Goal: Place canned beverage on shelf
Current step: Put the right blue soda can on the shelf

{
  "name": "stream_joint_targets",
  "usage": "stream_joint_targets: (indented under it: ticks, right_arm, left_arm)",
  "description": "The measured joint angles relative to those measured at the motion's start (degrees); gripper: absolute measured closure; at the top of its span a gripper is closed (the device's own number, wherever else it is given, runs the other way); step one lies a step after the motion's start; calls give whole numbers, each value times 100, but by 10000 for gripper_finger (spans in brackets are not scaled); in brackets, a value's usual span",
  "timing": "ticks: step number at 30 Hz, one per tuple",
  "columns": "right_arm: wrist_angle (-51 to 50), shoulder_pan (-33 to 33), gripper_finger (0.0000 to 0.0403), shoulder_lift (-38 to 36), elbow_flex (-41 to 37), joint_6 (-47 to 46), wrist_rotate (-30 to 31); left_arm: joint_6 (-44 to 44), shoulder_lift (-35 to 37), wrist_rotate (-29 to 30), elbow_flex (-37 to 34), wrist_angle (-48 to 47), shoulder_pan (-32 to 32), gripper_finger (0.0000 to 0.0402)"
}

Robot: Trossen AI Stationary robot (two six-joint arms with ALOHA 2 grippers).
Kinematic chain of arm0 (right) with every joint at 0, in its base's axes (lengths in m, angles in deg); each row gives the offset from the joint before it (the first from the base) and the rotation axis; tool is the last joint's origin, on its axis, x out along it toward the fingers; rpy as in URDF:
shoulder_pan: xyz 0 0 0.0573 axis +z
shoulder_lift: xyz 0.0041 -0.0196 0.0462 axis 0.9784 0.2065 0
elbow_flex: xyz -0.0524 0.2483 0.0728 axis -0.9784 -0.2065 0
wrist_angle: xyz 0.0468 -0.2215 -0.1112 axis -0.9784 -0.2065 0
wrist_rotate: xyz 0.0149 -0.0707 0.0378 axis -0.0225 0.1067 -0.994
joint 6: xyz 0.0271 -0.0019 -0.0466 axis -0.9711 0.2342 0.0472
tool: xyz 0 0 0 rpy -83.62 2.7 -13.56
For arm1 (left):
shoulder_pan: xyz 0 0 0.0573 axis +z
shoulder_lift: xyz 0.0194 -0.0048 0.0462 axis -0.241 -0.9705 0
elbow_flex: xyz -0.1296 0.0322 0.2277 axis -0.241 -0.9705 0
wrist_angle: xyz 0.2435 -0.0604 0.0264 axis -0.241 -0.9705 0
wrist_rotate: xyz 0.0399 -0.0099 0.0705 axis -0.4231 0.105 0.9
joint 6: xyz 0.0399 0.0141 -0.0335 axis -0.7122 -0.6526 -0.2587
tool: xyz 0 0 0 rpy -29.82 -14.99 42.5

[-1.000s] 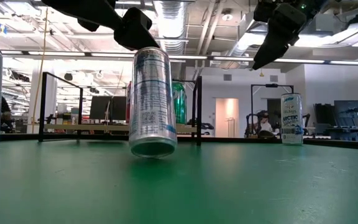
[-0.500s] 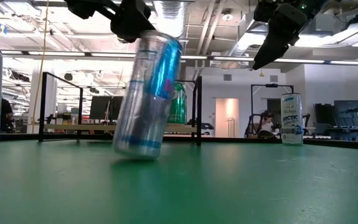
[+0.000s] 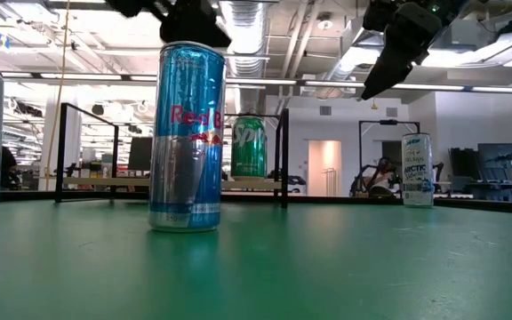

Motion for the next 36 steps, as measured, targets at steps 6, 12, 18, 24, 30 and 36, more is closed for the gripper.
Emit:
stream_joint_targets:
  ticks: [6, 12, 18, 24, 30, 36]
  right_arm:
    - [2, 0, 29, 0, 0, 116, 0]
    - [0, 0, 29, 0, 0, 315, 0]
    - [11, 0, 29, 0, 0, 600, 0]
    - [8, -1, 29, 0, 0, 600, -1]
    - [11, 82, 29, -2, 0, 558, -1]
    - [15, 194, 29, -2, 0, 549, 0]
  left_arm:
    - [956, 2, 1118, 389, -317, -178, 35]
    - [3278, 2, 2000, 428, -419, -357, 35]
    - [4091, 2, 2362, 439, -508, -676, 35]
    - [3576, 2, 3014, 1051, -925, -939, 35]
    - [3889, -451, 3808, 1736, -2332, -1167, 35]
    - [4008, -1176, 3766, 2108, -2601, -1036, 36]
